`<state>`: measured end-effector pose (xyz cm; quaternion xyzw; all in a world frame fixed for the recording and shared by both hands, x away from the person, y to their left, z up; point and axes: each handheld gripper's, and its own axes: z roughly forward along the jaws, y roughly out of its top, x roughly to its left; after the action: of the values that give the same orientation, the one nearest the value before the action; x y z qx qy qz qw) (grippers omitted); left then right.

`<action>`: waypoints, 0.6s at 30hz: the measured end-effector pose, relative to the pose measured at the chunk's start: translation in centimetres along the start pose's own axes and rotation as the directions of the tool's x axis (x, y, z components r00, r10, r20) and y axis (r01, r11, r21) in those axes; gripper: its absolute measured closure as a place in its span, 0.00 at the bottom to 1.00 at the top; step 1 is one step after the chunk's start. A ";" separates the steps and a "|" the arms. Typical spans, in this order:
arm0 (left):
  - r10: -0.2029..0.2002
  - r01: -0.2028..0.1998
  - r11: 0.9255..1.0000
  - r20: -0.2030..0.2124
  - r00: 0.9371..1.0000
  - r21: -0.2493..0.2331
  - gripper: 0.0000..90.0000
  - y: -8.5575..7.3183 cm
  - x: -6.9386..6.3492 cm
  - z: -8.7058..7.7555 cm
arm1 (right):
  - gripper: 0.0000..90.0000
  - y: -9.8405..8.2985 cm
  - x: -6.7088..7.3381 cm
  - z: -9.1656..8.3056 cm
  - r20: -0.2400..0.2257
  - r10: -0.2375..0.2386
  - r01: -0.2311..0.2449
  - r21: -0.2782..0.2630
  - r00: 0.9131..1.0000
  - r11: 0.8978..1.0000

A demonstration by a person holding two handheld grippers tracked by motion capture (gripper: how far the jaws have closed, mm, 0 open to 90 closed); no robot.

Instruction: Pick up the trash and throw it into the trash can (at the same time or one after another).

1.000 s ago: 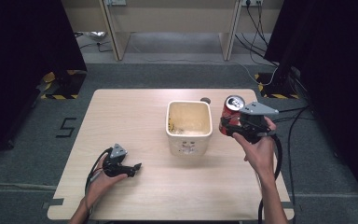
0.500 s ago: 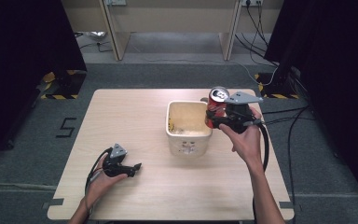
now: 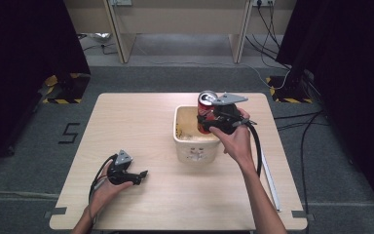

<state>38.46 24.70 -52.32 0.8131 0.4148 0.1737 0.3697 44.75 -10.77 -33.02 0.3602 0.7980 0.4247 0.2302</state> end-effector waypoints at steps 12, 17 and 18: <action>0.002 -0.002 1.000 0.000 1.000 -0.002 0.16 0.0 0.0 0.0 | 0.38 0.0 0.9 2.5 -0.027 0.003 -0.003 0.030 1.000 1.000; 0.002 -0.002 1.000 0.001 1.000 -0.001 0.16 0.0 0.0 0.0 | 0.38 -0.1 1.1 2.9 -0.033 0.007 -0.006 0.033 0.999 0.999; 0.002 -0.002 1.000 0.001 1.000 -0.002 0.16 0.0 0.0 0.0 | 0.38 -0.2 1.2 3.1 -0.036 0.006 -0.005 0.038 0.999 0.999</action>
<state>38.48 24.69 -52.34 0.8133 0.4135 0.1743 0.3703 46.04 -8.36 -34.90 0.3591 0.8090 0.4164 0.2078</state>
